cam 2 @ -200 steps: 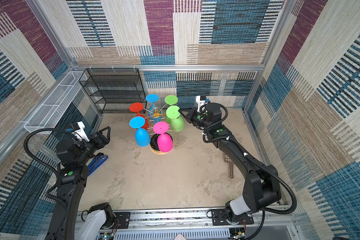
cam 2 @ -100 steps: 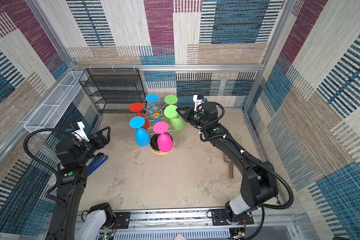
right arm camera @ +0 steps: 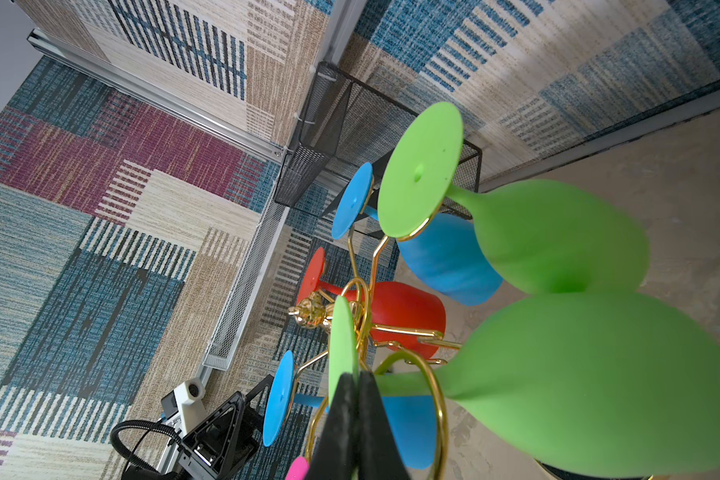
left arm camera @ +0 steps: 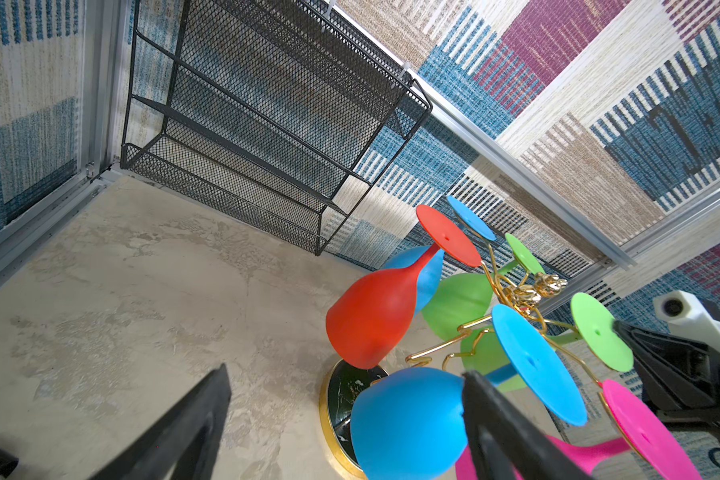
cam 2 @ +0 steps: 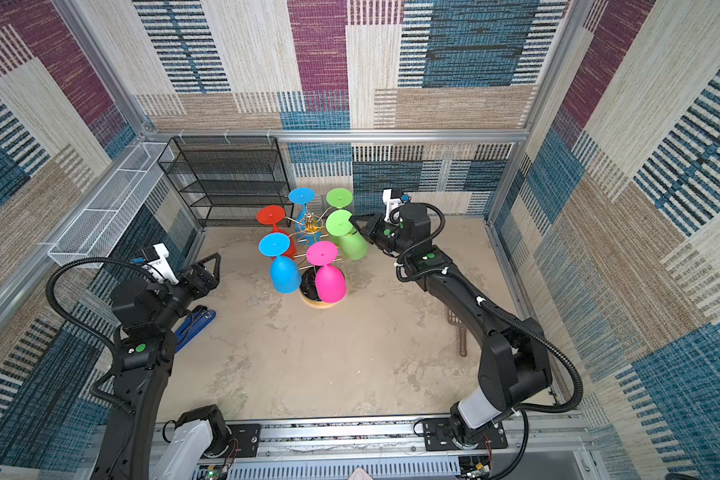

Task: Take the wine glass off the wine glass rack
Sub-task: 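Pull the green glass off its rack hook with the right gripper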

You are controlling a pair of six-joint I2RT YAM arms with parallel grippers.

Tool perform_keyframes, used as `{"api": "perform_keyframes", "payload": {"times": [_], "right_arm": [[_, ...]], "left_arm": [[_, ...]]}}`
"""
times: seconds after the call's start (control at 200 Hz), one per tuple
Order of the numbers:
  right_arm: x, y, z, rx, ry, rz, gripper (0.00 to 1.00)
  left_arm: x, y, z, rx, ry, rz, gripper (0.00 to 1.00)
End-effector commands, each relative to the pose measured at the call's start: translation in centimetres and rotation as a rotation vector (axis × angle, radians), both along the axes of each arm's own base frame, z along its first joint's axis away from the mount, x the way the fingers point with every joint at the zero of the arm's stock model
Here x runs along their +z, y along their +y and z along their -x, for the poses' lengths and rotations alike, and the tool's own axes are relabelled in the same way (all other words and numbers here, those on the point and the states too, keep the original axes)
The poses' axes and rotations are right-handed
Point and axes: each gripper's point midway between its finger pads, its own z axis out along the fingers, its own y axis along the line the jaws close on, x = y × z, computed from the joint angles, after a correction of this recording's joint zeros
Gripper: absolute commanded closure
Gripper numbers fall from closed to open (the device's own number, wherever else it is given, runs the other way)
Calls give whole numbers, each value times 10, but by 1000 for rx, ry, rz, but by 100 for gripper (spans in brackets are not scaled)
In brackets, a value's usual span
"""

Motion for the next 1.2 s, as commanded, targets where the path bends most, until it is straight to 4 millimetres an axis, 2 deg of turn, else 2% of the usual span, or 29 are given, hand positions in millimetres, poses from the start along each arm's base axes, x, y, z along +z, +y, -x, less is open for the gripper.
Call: {"api": "perform_keyframes", "payload": {"times": [0.0, 0.791, 1.197], "right_arm": [[9, 3, -1, 1, -33, -10, 100], [4, 1, 15, 20, -21, -6, 100], [5, 6, 16, 45, -22, -13, 100]], "left_arm": [[6, 0, 0, -5, -27, -2, 11], [7, 0, 0, -5, -32, 0, 11], [7, -1, 0, -5, -33, 0, 11]]}}
